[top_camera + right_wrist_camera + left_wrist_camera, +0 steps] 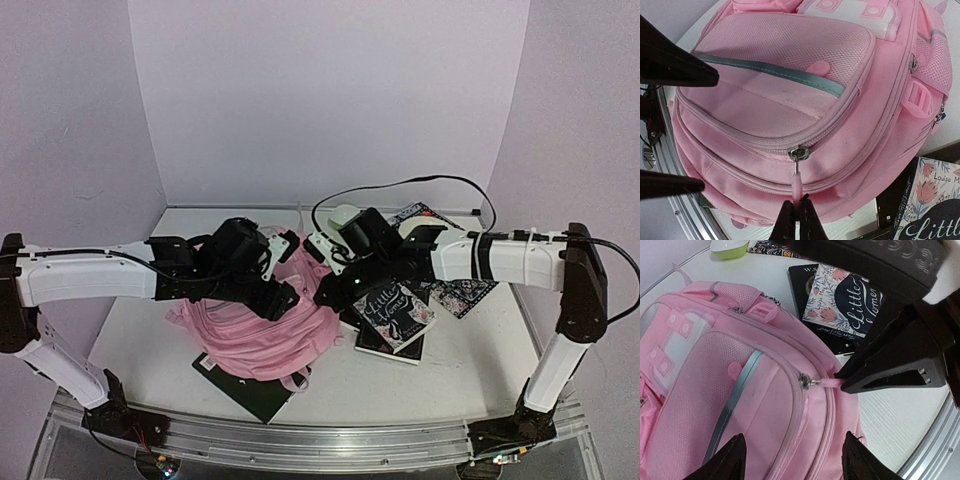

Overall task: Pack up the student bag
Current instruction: Zip the upper front pocket of the student bag.

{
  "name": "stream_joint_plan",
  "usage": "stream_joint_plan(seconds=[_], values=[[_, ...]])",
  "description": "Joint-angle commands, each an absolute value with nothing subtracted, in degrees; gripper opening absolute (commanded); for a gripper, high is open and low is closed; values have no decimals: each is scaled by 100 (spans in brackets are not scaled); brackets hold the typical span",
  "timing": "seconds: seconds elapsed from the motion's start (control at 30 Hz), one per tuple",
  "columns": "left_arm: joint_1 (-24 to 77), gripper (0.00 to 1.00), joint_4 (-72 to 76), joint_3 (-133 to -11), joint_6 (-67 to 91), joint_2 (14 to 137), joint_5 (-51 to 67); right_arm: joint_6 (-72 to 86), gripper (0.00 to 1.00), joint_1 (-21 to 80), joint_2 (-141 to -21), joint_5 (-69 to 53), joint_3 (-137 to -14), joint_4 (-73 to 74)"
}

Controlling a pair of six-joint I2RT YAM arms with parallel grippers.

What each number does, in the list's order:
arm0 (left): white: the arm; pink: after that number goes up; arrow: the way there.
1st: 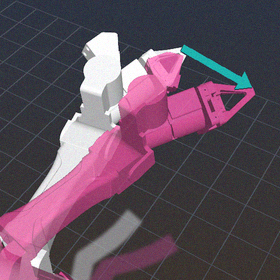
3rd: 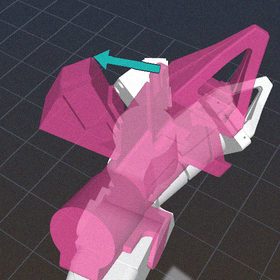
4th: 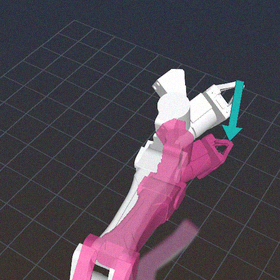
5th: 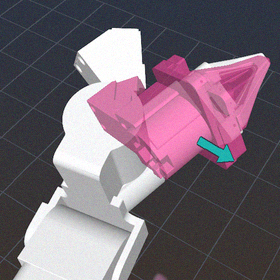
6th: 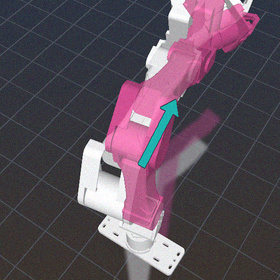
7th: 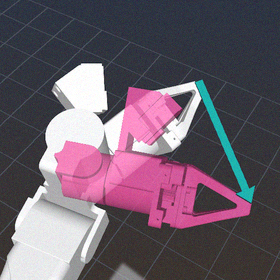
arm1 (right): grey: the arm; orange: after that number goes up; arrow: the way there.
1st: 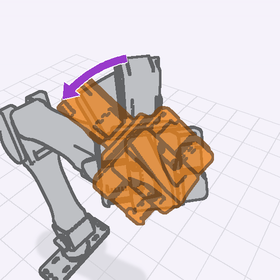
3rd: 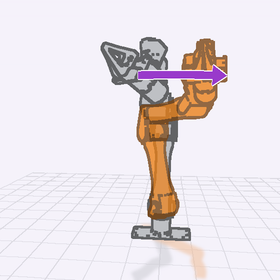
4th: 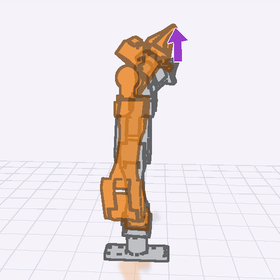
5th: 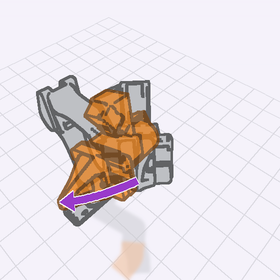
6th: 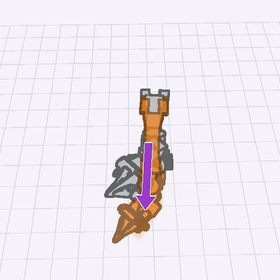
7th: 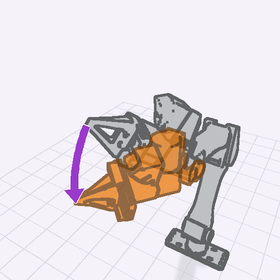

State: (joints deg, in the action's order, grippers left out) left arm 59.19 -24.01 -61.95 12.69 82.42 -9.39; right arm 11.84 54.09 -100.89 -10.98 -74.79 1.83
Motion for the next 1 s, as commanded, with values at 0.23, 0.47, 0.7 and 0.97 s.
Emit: stream_joint_plan(seconds=[0.23, 0.47, 0.7, 0.97], values=[[6020, 60, -1958, -6639, 445, 9030, -1794, 1189, 0, 5513, -10038, -1195, -7892, 354], [6020, 57, -1820, -6391, 202, 9050, -1981, 1160, 0, 5516, -10020, -1172, -7998, 387], [6022, 56, -982, -5611, 115, 8499, -1911, 1255, 0, 5514, -9998, -947, -7997, 386], [6021, 57, -427, -5250, -391, 8325, -1578, 1292, 0, 5512, -9978, -1039, -8043, 386]])
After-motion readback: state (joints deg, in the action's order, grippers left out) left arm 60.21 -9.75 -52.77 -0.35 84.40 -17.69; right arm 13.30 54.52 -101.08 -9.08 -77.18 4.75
